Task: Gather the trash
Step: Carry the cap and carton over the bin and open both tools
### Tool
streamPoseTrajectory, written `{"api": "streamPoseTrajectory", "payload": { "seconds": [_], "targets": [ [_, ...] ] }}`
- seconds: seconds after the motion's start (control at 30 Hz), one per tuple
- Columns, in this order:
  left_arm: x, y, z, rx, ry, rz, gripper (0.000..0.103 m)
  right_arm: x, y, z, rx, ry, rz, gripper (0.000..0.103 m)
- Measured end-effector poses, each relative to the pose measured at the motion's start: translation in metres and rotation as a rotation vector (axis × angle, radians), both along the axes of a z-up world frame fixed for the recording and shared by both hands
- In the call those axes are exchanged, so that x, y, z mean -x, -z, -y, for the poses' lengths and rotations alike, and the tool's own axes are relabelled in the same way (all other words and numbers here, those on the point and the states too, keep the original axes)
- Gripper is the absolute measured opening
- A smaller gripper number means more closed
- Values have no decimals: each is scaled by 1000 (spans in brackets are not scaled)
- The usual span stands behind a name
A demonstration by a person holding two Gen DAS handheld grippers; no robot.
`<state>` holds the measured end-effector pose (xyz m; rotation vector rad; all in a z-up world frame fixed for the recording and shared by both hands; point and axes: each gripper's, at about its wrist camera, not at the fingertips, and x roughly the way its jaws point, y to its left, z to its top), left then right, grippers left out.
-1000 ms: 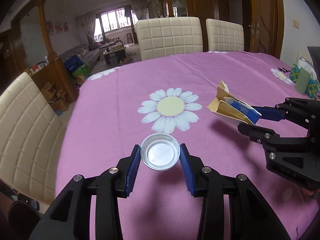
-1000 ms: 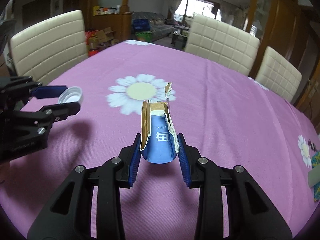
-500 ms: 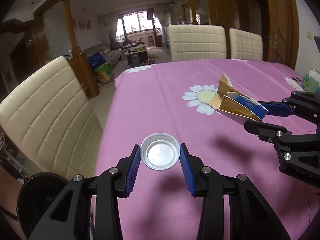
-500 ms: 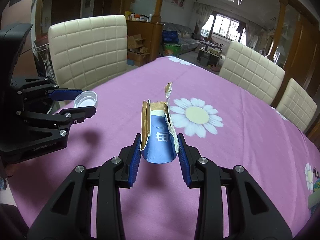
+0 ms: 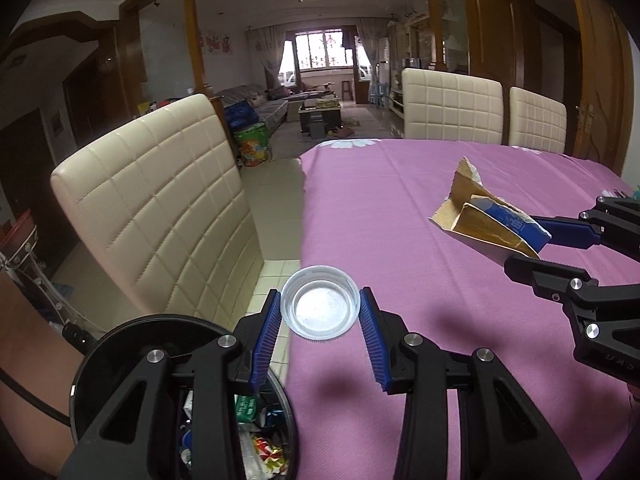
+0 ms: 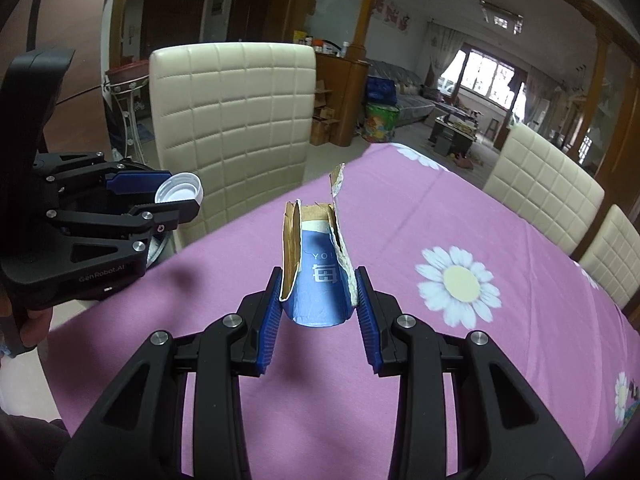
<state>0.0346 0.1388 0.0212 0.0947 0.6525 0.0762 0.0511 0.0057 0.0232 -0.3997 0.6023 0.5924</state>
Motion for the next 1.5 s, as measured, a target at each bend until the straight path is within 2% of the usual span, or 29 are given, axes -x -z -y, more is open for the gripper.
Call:
{"api": "streamPoseTrajectory", "payload": {
  "seconds": [0.37, 0.67, 1.5],
  "targets": [
    [28, -1, -50, 8, -120, 22, 39, 22, -6, -67, -1, -125, 10, 36],
    [44, 3, -86, 21, -198, 21, 39, 34, -4, -105, 11, -191, 2, 37],
    [67, 11, -128, 64, -291, 26, 39, 43, 9, -162, 46, -278, -22, 38]
  ]
}}
